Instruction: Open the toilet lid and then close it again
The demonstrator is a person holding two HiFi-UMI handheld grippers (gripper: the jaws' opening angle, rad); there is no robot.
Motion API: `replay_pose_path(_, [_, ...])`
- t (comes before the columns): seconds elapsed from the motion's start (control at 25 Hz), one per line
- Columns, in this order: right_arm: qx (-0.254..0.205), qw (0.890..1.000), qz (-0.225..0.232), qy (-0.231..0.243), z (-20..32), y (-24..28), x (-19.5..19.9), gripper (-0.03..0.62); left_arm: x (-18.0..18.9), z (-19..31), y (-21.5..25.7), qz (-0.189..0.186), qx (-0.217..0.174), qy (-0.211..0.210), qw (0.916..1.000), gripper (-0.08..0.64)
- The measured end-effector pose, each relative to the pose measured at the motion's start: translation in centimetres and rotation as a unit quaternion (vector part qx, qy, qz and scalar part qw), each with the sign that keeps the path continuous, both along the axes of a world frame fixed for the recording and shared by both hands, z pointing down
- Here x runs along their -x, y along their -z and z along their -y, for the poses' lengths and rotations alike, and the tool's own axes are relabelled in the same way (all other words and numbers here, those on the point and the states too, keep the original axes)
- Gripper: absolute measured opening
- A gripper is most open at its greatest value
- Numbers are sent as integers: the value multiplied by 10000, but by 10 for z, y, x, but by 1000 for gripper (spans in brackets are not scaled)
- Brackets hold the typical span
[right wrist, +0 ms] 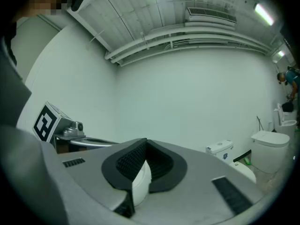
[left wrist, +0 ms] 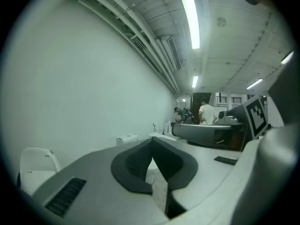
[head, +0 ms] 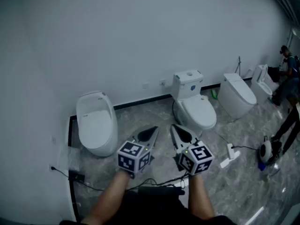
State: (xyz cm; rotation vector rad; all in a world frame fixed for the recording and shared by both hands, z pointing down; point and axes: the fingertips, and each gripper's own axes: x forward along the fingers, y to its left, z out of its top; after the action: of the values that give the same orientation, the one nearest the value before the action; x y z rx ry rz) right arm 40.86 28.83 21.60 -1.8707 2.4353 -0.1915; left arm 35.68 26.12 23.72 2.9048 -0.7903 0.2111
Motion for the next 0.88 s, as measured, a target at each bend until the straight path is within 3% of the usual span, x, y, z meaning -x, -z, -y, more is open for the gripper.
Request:
replay_pose_path(0.56, [-4, 9999, 106, 62, -3, 0, 6, 11, 9, -4, -2, 1, 5, 104, 9999, 6])
replay_pose_path(0.88, [65, 9992, 78, 397, 8, -3, 30, 11, 39, 5, -5, 12, 53, 465, 9989, 6])
